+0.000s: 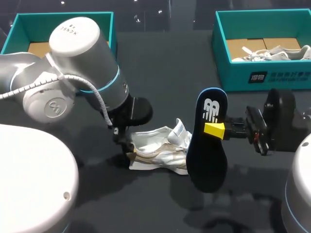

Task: Take the shoe out of the shoebox, open the shoe tongue, remove and reinsert the insole, then place the shoe into the shoebox

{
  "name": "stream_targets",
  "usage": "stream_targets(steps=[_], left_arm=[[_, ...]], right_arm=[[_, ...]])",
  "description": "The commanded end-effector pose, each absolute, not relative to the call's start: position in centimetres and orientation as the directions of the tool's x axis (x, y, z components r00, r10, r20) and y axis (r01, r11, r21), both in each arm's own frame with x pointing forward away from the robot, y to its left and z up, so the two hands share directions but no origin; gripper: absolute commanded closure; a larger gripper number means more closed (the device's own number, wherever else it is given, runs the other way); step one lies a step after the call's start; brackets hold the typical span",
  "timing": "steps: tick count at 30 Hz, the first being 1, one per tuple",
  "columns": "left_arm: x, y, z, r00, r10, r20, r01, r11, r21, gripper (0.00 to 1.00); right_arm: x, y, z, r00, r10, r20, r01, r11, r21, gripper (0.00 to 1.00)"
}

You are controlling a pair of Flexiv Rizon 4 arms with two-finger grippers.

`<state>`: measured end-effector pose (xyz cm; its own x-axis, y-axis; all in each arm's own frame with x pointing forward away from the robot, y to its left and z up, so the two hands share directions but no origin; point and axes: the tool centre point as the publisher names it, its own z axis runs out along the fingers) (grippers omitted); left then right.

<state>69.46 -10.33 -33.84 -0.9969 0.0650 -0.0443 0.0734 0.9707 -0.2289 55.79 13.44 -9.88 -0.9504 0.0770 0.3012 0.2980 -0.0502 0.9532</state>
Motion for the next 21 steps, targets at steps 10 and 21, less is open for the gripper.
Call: stream_targets(steps=[10,21], left_arm=[[70.0,-11.6,-33.4,-0.997,0.071,-0.042,0.077,0.978,-0.195,0.00],[71.1,-13.9,-32.7,-0.994,0.083,-0.067,0.095,0.976,-0.195,0.01]], right_arm=[[55.5,13.5,-9.9,-0.950,0.083,0.301,0.298,-0.050,0.953,1.00],[55.5,13.5,-9.9,-0.950,0.083,0.301,0.298,-0.050,0.953,1.00]])
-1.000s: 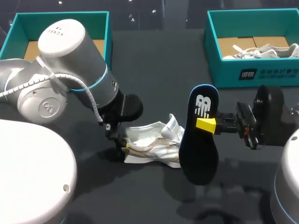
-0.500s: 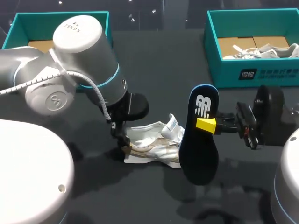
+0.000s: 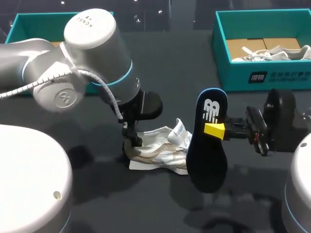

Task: Take the shoe out of the shoebox, open the shoe tongue, remove and reinsert the insole, then place the shoe into the shoebox

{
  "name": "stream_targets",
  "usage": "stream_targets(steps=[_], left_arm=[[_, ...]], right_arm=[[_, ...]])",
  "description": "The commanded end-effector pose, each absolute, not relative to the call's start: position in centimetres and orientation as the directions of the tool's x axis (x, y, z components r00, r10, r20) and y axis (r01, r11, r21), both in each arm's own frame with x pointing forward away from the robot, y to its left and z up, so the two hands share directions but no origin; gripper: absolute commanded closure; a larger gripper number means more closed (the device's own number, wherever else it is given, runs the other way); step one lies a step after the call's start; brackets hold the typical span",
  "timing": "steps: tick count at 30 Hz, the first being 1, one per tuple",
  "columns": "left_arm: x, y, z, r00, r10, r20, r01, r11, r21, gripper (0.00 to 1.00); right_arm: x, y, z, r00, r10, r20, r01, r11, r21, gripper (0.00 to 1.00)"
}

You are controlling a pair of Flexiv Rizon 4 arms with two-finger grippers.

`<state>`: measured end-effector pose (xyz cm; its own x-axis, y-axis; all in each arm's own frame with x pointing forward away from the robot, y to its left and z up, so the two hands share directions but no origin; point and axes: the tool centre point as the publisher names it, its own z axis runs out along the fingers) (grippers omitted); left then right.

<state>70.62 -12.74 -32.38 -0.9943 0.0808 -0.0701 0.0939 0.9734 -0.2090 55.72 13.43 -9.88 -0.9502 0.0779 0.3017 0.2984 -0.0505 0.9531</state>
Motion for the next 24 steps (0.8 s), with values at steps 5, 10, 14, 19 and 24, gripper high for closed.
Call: stream_targets(steps=[5,10,14,19,24], left_arm=[[72.1,-15.2,-33.4,-0.995,0.083,-0.064,0.094,0.977,-0.194,0.08],[72.9,-16.1,-34.4,-0.996,0.074,-0.042,0.081,0.978,-0.192,0.19],[73.0,-16.8,-35.1,-0.997,0.077,-0.026,0.080,0.979,-0.189,0.22],[72.9,-17.5,-35.9,-0.997,0.075,-0.014,0.076,0.980,-0.184,0.26],[72.8,-18.0,-36.8,-0.998,0.069,-0.004,0.068,0.981,-0.183,0.29]], right_arm=[[55.5,13.5,-9.9,-0.950,0.083,0.301,0.298,-0.050,0.953,1.00],[55.5,13.5,-9.9,-0.950,0.083,0.301,0.298,-0.050,0.953,1.00],[55.5,13.5,-9.9,-0.950,0.083,0.301,0.298,-0.050,0.953,1.00],[55.5,13.5,-9.9,-0.950,0.083,0.301,0.298,-0.050,0.953,1.00],[55.5,13.5,-9.9,-0.950,0.083,0.301,0.298,-0.050,0.953,1.00]])
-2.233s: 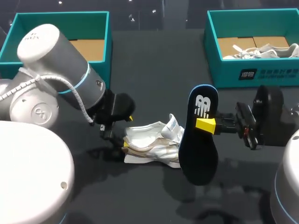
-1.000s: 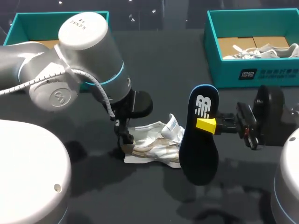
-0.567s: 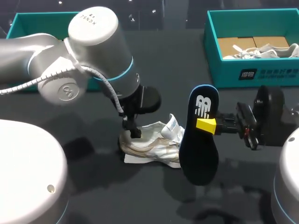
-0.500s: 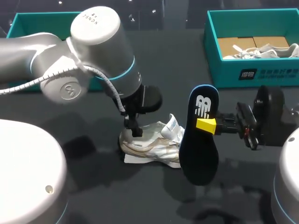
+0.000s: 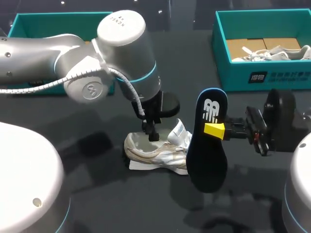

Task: Take the shoe out of the shoebox, open the shoe tongue, remove and reinsert the insole, then place the shoe into the shoebox

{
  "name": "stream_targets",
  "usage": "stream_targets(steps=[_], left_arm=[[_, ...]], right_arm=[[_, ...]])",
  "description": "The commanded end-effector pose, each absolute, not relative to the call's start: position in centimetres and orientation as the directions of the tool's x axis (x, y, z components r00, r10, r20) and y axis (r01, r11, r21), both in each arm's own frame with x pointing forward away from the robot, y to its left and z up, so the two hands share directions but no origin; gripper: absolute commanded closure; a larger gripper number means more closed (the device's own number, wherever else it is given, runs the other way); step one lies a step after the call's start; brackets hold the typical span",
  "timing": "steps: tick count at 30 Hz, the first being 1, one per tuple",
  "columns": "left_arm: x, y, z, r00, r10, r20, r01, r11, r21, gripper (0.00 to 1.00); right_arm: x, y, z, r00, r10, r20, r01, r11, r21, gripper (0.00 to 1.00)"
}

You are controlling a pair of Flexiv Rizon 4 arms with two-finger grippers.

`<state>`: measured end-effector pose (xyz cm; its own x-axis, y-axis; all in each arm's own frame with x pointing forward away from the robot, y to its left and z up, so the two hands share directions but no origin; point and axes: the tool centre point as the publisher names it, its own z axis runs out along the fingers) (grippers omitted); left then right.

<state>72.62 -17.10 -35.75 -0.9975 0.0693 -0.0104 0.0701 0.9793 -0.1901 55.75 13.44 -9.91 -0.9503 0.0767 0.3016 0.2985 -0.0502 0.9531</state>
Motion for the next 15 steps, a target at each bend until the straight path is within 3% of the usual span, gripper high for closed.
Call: stream_targets(steps=[1,8,15], left_arm=[[72.7,-18.1,-37.0,-0.998,0.068,-0.003,0.067,0.981,-0.182,0.32],[72.2,-18.5,-37.8,-0.998,0.068,0.000,0.067,0.984,-0.165,0.50],[72.3,-18.8,-38.4,-0.998,0.066,0.000,0.065,0.986,-0.151,0.54]], right_arm=[[55.5,13.5,-9.9,-0.950,0.083,0.301,0.298,-0.050,0.953,1.00],[55.5,13.5,-9.9,-0.950,0.083,0.301,0.298,-0.050,0.953,1.00],[55.5,13.5,-9.9,-0.950,0.083,0.301,0.298,-0.050,0.953,1.00]])
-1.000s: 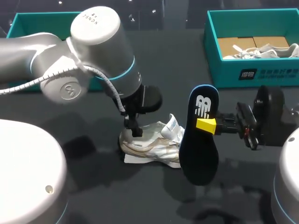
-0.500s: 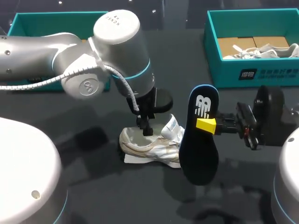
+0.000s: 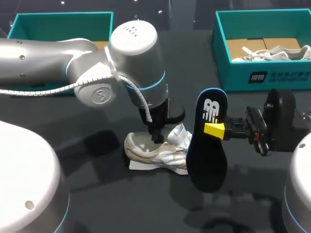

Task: Take the shoe out of the shoebox, open the shoe tongue, remove and reinsert the insole, then place the shoe into the shoebox

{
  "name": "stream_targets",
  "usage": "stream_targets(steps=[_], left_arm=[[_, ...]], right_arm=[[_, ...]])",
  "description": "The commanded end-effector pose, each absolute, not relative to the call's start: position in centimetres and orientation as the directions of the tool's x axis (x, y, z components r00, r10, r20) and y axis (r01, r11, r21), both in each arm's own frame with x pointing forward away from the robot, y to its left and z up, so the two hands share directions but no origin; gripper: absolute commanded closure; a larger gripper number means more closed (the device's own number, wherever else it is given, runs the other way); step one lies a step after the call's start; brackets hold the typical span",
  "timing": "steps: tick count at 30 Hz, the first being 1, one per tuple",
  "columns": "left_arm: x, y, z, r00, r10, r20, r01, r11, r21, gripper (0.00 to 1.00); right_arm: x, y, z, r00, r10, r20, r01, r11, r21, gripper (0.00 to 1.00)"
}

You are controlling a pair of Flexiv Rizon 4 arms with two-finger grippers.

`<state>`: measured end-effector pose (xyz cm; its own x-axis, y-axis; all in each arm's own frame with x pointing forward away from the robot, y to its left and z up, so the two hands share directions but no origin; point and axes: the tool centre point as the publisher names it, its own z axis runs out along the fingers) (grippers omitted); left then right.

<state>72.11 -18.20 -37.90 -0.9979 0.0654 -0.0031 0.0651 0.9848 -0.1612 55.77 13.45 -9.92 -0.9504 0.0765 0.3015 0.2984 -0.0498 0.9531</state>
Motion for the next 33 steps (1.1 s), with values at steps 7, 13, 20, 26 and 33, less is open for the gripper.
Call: stream_targets(steps=[7,13,20,26,33], left_arm=[[72.2,-19.1,-38.9,-0.998,0.067,0.007,0.065,0.988,-0.139,0.73],[72.2,-18.9,-39.0,-0.997,0.073,0.011,0.071,0.989,-0.132,1.00],[72.1,-18.3,-38.3,-0.994,0.100,0.036,0.095,0.987,-0.129,1.00],[72.1,-17.7,-37.0,-0.980,0.173,0.095,0.161,0.979,-0.124,1.00],[71.7,-17.3,-35.2,-0.958,0.265,0.112,0.249,0.959,-0.138,1.00]], right_arm=[[55.5,13.5,-9.9,-0.950,0.083,0.301,0.298,-0.050,0.953,1.00],[55.5,13.5,-9.9,-0.950,0.083,0.301,0.298,-0.050,0.953,1.00],[55.5,13.5,-9.9,-0.950,0.083,0.301,0.298,-0.050,0.953,1.00],[55.5,13.5,-9.9,-0.950,0.083,0.301,0.298,-0.050,0.953,1.00],[55.5,13.5,-9.9,-0.950,0.083,0.301,0.298,-0.050,0.953,1.00]])
